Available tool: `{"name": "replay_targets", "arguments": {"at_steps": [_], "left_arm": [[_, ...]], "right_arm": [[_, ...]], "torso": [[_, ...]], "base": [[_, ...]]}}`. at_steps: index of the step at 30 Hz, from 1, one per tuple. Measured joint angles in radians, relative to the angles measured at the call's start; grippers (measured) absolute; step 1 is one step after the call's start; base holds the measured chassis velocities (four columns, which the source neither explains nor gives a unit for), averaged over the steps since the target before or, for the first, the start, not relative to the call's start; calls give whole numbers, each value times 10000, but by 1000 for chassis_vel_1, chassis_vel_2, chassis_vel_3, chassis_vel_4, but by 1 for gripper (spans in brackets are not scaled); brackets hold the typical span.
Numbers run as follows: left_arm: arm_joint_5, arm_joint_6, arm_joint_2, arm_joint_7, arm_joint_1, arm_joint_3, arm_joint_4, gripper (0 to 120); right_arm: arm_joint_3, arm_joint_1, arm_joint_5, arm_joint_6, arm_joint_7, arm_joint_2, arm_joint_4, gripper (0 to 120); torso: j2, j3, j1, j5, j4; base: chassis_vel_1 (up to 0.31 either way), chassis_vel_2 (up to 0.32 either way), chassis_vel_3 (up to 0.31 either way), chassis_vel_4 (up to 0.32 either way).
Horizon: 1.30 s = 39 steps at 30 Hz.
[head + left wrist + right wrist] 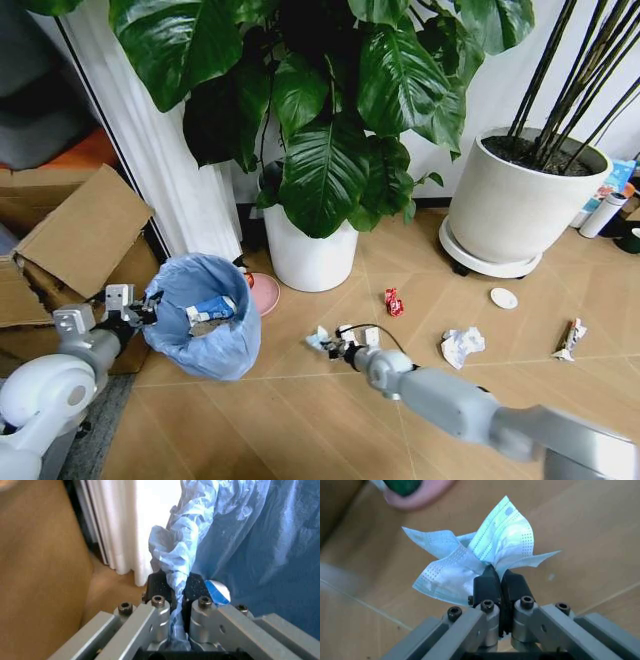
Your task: Pick up the trash bin and place the garbage on the floor into it.
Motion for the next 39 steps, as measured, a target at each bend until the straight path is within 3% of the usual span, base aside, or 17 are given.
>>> {"name": "replay_targets", "arguments": {"at_steps": [7,10,19,23,32,39], "left_arm": [[18,2,144,1,-545,849,194,0],[48,-3,334,46,-1426,1872,554,0],[-62,-93,705,316,-2334,3143,559,0],[-229,-149,806,340,-3184,4633,554,0],[-434,-396,875,591,-4378,6381,569,0],[-752,-451,691,652,-5577,7203,832,0]], "right_arm": [[612,-162,-417,655,-663,-847,1199,0],[1920,-597,-1098,1462,-1993,-1801,2667,0],[3533,-1080,-1903,2620,-4543,-3204,4262,0],[4376,-1267,-1935,2949,-6414,-3971,5188,0],[4135,-959,-1774,2975,-8109,-4072,5535,0],[3235,-446,-2011,2884,-8491,-3384,4796,0]], "torso": [[0,-1,-1,-4,3],[1,-2,-2,-3,5],[2,-3,-2,-4,-2],[2,-2,-3,-11,3],[2,-2,-3,-4,4],[2,-2,-2,-5,1]], "base": [[0,0,0,0],[0,0,0,0],[0,0,0,0],[0,0,0,0],[0,0,0,0],[0,0,0,0]]}}
